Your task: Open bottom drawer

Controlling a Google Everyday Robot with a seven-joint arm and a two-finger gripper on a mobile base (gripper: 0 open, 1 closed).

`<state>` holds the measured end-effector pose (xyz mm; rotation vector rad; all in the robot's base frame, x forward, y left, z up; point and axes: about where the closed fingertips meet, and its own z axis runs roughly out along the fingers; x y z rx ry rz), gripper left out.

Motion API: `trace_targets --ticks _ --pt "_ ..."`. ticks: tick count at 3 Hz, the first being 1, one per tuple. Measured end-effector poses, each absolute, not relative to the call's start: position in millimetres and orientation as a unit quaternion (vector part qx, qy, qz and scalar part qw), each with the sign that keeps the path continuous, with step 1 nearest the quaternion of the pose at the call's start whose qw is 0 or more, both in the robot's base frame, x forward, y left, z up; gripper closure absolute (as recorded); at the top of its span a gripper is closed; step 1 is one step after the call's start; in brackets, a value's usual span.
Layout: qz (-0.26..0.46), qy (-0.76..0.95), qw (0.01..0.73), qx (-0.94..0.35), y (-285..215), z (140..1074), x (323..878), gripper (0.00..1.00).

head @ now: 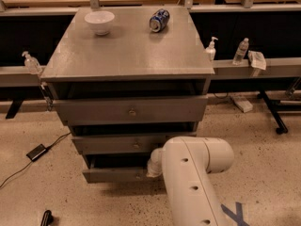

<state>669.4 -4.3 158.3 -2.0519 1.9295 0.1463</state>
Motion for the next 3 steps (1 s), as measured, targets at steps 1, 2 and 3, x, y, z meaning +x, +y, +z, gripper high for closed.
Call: trace_targets --ticks 1,2,3 --pt "0.051 0.675 0.16 -0.718 -4.3 158.3 669.3 1.0" --pt "0.051 0.675 0.16 -0.718 -4.3 158.3 669.3 1.0" --pt "0.051 0.675 0.16 -0.718 -4.2 158.2 669.3 1.0"
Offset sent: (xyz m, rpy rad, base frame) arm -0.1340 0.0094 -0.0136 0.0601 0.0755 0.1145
